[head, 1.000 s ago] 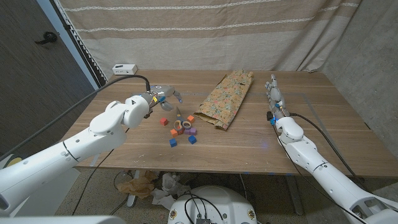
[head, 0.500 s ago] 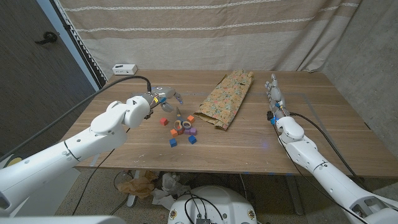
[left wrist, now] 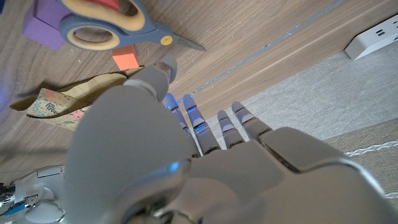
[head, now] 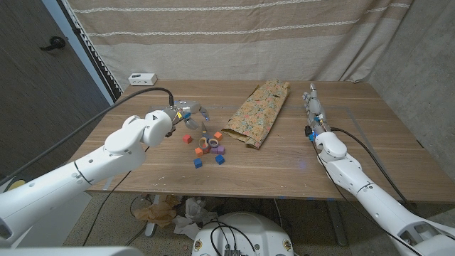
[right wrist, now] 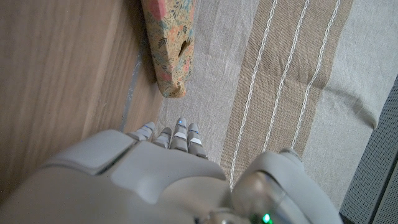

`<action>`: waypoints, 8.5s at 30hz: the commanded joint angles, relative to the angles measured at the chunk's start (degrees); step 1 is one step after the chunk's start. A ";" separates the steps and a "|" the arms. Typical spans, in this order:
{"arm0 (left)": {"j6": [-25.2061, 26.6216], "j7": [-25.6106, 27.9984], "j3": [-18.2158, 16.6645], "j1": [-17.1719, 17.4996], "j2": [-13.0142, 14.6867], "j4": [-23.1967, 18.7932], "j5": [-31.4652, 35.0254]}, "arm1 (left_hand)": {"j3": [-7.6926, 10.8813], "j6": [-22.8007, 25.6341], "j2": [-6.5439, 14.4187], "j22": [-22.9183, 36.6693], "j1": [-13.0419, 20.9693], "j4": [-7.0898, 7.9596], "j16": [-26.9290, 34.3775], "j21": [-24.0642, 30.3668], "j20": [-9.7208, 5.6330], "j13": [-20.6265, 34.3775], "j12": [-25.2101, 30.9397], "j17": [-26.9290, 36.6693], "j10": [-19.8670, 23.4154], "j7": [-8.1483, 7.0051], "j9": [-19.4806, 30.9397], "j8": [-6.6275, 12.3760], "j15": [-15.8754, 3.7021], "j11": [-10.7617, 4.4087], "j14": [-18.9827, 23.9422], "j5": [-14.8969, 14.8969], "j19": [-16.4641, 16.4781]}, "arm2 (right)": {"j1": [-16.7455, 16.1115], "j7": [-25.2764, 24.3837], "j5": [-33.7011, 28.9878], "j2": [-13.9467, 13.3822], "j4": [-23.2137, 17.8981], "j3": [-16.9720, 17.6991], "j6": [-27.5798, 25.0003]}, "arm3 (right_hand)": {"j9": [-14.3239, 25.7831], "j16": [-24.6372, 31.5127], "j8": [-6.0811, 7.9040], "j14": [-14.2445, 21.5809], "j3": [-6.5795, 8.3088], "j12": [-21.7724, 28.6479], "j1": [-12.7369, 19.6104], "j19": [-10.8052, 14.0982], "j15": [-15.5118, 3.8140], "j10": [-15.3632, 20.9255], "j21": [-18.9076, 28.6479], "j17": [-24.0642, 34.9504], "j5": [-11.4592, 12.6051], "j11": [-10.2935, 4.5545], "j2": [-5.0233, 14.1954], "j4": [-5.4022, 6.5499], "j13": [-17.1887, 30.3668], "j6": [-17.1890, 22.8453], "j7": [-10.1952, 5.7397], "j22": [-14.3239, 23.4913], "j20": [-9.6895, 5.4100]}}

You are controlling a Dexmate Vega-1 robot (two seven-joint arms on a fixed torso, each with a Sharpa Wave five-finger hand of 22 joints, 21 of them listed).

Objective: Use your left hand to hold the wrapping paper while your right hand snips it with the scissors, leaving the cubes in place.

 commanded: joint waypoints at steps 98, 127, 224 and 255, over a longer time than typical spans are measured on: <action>-1.88 -0.24 4.79 -2.19 -3.18 6.39 1.70 | 0.73 1.74 1.03 0.15 -0.09 0.22 0.41 0.17 -3.03 1.37 0.25 0.42 0.00 -0.23 2.32 2.32 -9.74 -0.11 0.85 -0.42 -0.14 | 1.30 -0.42 0.05 1.18 1.02 -0.95 -0.75 | 0.30 0.12 -0.04 -0.59 -0.30 -0.18 1.80 -0.63 1.17 -0.12 0.34 0.14 1.24 -0.28 0.72 -0.85 0.23 -0.46 -0.46 0.06 2.58; -3.83 -0.25 5.40 -2.79 -4.28 8.62 0.80 | 0.88 2.18 1.35 0.15 0.02 0.21 0.62 0.21 -3.11 1.63 0.37 0.52 0.42 -0.22 2.84 2.98 -9.82 -0.13 1.39 -0.42 -0.01 | 2.13 -0.90 -0.42 1.75 1.56 -1.55 -1.47 | 0.31 0.15 -0.04 -0.62 -0.43 -0.13 1.74 -0.86 1.23 0.04 0.32 0.16 1.37 -0.49 1.07 -0.77 0.25 -0.45 -0.43 0.08 2.77; -3.74 -1.20 6.53 -3.99 -4.42 10.05 -2.49 | 1.28 0.32 2.91 0.18 -0.70 0.60 0.39 0.22 -2.42 2.10 -0.31 0.52 -0.43 -0.26 3.53 3.11 -9.55 -0.05 1.36 -0.28 -0.10 | 1.32 -1.33 -0.30 1.72 0.74 -1.74 -2.13 | 0.31 0.20 0.01 -0.81 -1.18 0.03 0.91 -1.35 2.08 0.58 0.36 0.21 1.51 -0.41 1.85 -0.26 0.28 0.01 -0.52 0.10 3.06; -2.44 -3.17 7.67 -4.61 -4.62 10.01 -1.86 | 1.78 -0.12 3.96 0.17 -1.06 0.46 1.28 0.33 -1.63 2.70 0.72 0.60 1.97 -0.25 3.47 3.09 -9.71 -0.14 4.44 -0.21 0.34 | 0.85 -1.41 -0.03 1.46 0.03 -1.63 -2.57 | 0.30 0.20 0.12 -0.82 -1.30 0.06 0.95 -1.42 2.15 0.75 0.39 0.20 1.57 -0.29 2.11 -0.24 0.29 0.38 -0.64 0.10 3.07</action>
